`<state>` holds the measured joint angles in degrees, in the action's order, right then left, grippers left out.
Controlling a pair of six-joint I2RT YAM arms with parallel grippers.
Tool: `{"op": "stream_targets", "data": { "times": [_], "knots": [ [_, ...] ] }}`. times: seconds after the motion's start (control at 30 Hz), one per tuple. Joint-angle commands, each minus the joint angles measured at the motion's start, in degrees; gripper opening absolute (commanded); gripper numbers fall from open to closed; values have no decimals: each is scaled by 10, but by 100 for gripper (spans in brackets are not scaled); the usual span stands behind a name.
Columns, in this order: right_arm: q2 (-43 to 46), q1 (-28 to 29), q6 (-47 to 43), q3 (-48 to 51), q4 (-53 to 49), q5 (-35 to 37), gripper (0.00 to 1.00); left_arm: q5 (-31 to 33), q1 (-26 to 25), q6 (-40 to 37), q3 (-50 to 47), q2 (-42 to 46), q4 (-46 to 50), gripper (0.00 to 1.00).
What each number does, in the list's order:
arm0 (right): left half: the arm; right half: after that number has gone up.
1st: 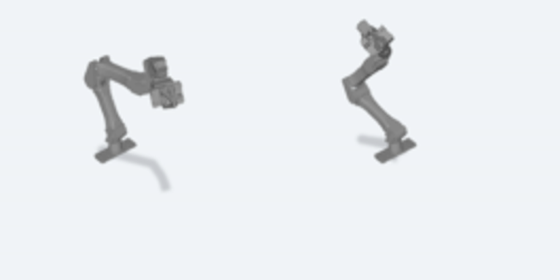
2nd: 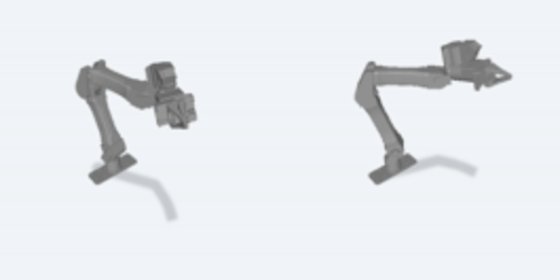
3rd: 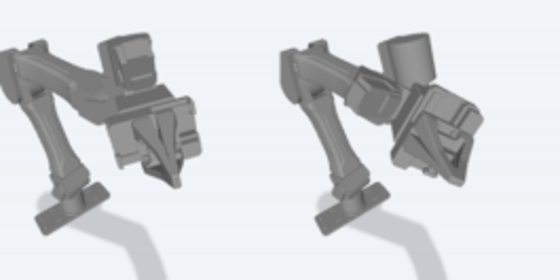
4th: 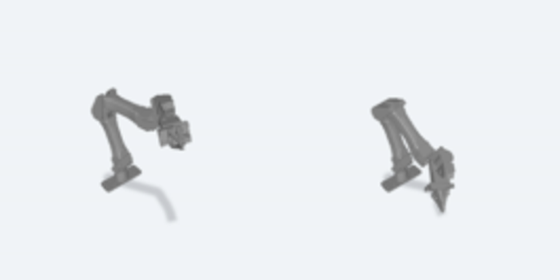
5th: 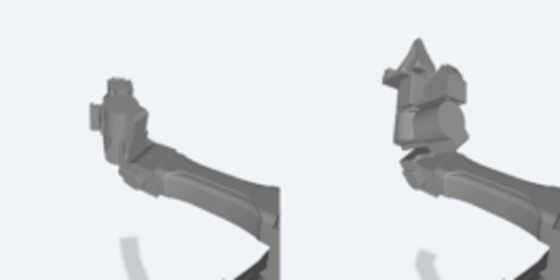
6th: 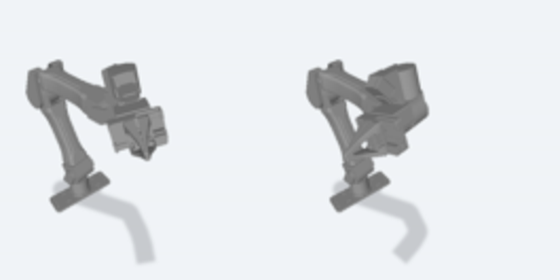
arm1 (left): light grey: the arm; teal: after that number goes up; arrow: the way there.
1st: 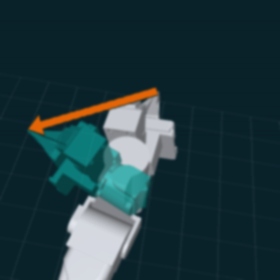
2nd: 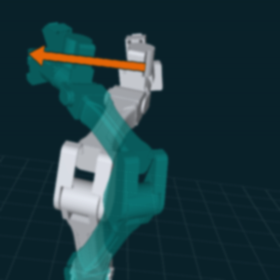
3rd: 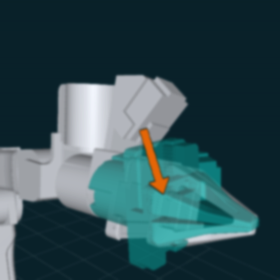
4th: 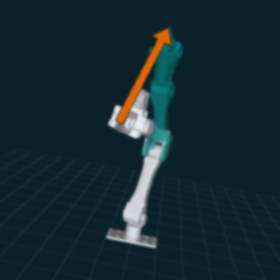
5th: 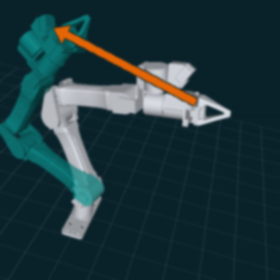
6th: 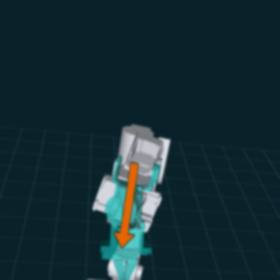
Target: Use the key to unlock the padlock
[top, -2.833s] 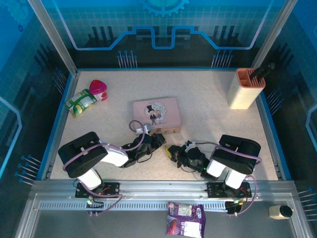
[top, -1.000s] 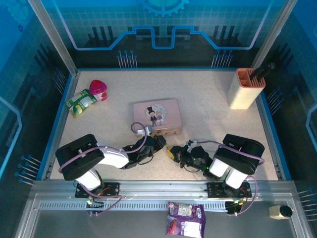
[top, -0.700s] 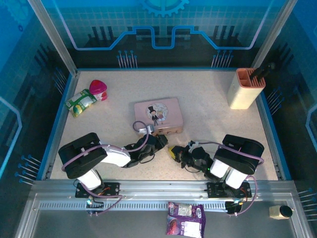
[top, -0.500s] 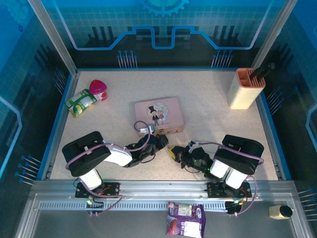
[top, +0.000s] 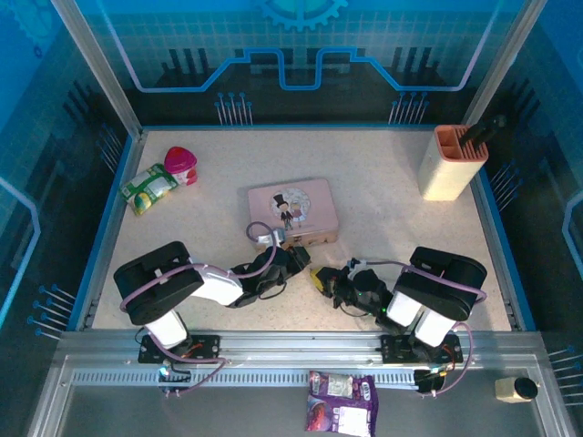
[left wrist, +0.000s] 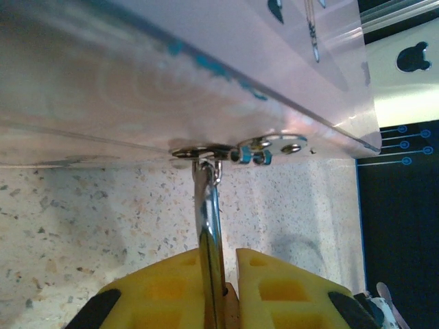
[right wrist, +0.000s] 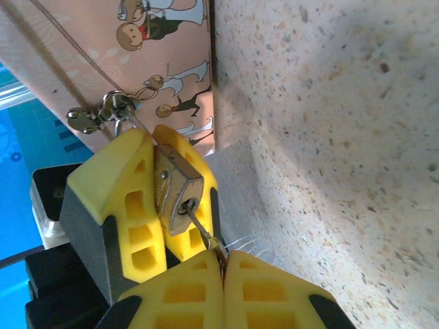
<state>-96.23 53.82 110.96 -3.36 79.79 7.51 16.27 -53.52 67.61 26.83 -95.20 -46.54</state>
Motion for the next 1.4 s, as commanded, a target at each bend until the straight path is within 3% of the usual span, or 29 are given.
{"op": "stream_targets", "data": {
  "times": [0.0,0.83,1.03,1.37],
  "knots": [
    [5,-10,-9,-4,17,21,0,-36,-23,9,-1,34,-72,3],
    [27,-38,8,-50,18,5,0,-45,-37,25,4,38,-81,3],
    [24,-73,15,-33,18,-20,0,-45,-36,51,-18,55,-80,3],
    [54,-64,1,-52,18,-33,0,-48,-35,61,-18,42,-115,2]
  ]
}}
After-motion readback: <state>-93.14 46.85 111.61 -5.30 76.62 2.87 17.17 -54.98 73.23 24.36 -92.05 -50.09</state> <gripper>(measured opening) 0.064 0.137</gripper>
